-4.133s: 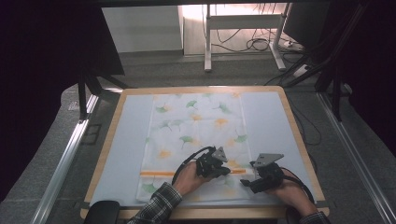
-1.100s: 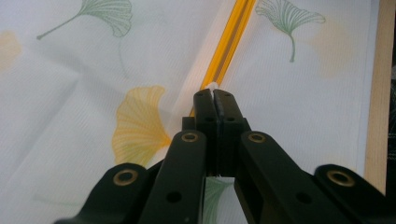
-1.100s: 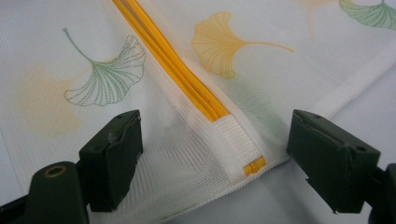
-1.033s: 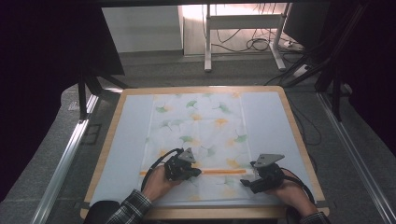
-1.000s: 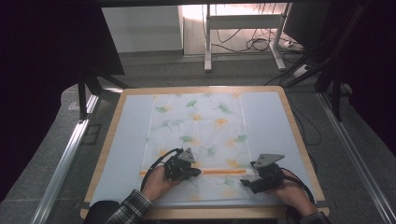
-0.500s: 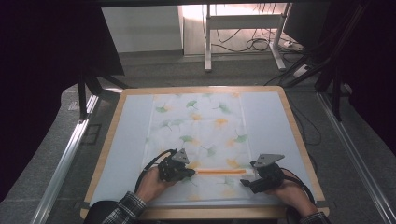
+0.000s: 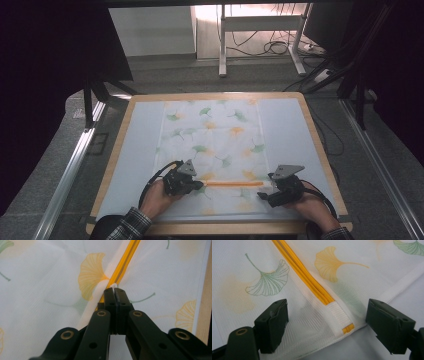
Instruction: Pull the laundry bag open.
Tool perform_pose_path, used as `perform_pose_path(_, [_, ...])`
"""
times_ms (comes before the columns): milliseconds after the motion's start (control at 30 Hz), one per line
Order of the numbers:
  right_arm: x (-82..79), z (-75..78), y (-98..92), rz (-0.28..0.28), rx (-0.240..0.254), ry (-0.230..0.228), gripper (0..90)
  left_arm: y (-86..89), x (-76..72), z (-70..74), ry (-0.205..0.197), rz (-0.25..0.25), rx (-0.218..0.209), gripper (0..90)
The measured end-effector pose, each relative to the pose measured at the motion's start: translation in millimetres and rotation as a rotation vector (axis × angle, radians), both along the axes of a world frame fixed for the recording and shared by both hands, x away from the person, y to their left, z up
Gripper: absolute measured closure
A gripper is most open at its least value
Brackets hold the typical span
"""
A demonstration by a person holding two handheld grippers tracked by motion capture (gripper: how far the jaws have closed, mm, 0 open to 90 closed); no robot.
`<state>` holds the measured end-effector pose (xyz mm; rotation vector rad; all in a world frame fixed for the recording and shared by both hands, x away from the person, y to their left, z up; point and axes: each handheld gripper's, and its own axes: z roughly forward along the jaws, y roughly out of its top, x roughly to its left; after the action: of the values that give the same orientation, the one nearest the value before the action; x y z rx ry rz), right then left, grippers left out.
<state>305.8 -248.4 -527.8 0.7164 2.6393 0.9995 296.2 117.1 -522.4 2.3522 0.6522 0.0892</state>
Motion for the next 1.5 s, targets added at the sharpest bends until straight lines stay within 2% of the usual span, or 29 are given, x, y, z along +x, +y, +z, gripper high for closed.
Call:
perform_pose_path(867, [-0.2,0.0,-0.6,-0.009,0.001,0.006,18.1,23.6,-8.6,0.4,-0.004,0.048,0.001,90.0])
perform_pose_path(1000, [-0.2,0.1,-0.5,-0.009,0.001,0.006,18.0,28.6,-11.0,2.8,-0.012,0.059,0.010,90.0])
perform_pose_path(1500, [-0.2,0.1,-0.5,-0.010,0.000,0.006,18.0,47.7,-14.6,2.9,-0.005,0.085,0.025,90.0])
